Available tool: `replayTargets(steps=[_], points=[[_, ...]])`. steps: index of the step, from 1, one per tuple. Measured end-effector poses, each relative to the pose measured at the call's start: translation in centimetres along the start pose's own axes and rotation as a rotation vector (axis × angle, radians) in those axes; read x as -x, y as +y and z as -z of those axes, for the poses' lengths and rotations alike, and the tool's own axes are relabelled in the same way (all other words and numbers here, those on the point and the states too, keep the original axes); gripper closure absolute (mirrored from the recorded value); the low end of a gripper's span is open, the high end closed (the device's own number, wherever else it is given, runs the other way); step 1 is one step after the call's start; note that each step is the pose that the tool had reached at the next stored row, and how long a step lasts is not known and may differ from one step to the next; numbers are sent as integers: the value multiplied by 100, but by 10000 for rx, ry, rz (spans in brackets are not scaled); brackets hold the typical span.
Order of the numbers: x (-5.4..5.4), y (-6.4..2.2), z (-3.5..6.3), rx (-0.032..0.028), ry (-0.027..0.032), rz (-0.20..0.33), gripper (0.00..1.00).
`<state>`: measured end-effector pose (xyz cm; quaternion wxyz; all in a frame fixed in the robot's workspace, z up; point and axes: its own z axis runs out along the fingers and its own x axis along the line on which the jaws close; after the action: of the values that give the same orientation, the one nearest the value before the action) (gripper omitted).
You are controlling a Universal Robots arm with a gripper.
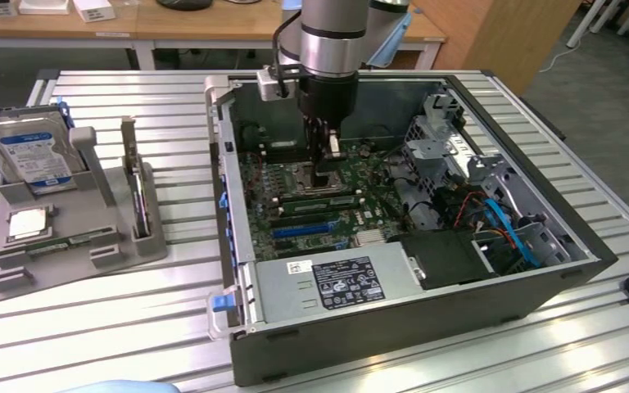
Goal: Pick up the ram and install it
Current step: 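Press down the ram until it locks into place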
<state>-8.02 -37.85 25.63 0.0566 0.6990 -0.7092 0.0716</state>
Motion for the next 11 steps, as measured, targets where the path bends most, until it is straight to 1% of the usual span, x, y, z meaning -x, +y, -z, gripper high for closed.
replayTargets(steps=[11], points=[[-1, 0, 6, 3, 2, 1, 90]])
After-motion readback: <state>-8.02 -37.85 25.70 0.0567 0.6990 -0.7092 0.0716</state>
